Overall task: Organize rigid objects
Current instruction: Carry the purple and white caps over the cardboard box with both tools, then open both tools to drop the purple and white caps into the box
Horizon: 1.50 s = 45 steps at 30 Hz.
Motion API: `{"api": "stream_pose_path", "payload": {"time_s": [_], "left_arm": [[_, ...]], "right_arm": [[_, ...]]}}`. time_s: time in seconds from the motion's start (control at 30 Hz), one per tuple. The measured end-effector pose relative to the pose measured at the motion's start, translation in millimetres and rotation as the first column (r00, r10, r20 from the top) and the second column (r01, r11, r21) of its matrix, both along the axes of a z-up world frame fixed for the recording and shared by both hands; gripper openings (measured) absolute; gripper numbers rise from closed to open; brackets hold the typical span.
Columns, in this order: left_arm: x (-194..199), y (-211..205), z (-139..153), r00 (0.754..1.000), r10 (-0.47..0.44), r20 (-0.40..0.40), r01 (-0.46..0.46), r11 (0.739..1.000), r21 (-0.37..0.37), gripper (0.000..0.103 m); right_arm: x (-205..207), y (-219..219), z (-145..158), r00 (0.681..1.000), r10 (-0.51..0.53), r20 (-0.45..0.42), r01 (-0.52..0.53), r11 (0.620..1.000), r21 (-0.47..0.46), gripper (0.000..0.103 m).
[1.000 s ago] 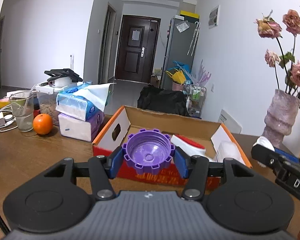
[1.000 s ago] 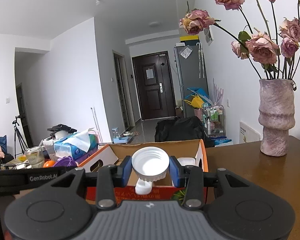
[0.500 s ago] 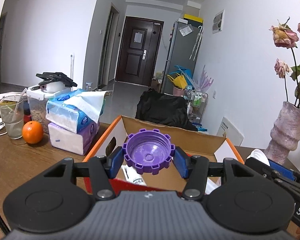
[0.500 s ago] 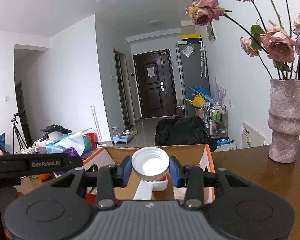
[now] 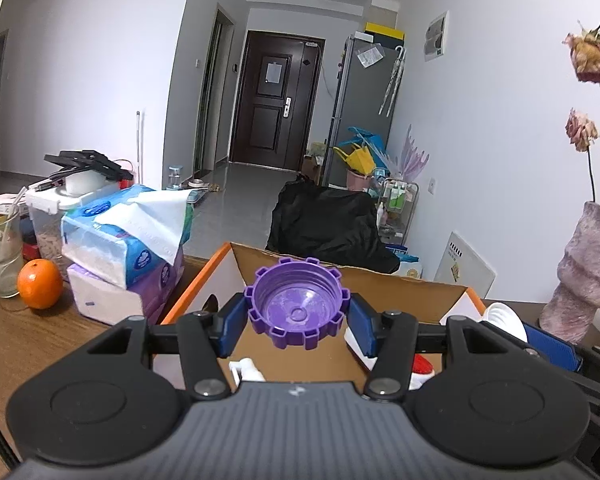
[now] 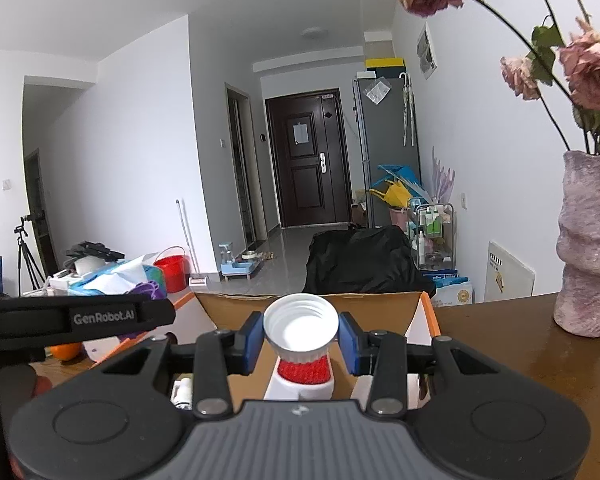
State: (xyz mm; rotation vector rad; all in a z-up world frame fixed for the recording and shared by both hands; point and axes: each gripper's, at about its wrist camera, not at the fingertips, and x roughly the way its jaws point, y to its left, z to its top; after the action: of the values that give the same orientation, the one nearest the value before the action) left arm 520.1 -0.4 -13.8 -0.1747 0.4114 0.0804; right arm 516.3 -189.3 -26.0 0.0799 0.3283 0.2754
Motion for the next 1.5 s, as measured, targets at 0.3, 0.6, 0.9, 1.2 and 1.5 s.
{"api": "stream_pose_path", "payload": {"time_s": [0.3,0.6,0.9,1.2,1.5], "left_arm": [[27.3,-3.6,-7.9,1.000,-0.005,-0.021,0.006,1.000,0.031,0.056],[45.6,-2.9,-15.3,0.999,-0.006,-0.044,0.009,0.998,0.064,0.056],[56.6,0.0,-24.2,0.998,-0.014,-0.067,0.020,0.994,0.103,0.056],[53.5,7.9,-22.1,0.999,-0.002,-0.054,0.008,0.994,0.110,0.087],[45.8,16.9,-15.4,0.999,0.025,-0.034,-0.021,0.992,0.121,0.103]], "right_arm": [[29.5,1.6,-7.8,0.999,-0.012,-0.034,0.011,1.000,-0.015,0.039],[55.3,3.3,-14.3,0.996,-0.030,-0.081,0.027,0.999,-0.036,0.039],[73.9,3.4,-20.6,0.992,-0.043,-0.120,0.035,0.997,-0.068,0.039],[77.2,-3.3,-20.1,0.988,-0.074,-0.135,0.064,0.995,-0.073,0.076],[72.4,-22.1,-15.8,0.989,-0.120,-0.087,0.115,0.992,-0.059,0.103]]}}
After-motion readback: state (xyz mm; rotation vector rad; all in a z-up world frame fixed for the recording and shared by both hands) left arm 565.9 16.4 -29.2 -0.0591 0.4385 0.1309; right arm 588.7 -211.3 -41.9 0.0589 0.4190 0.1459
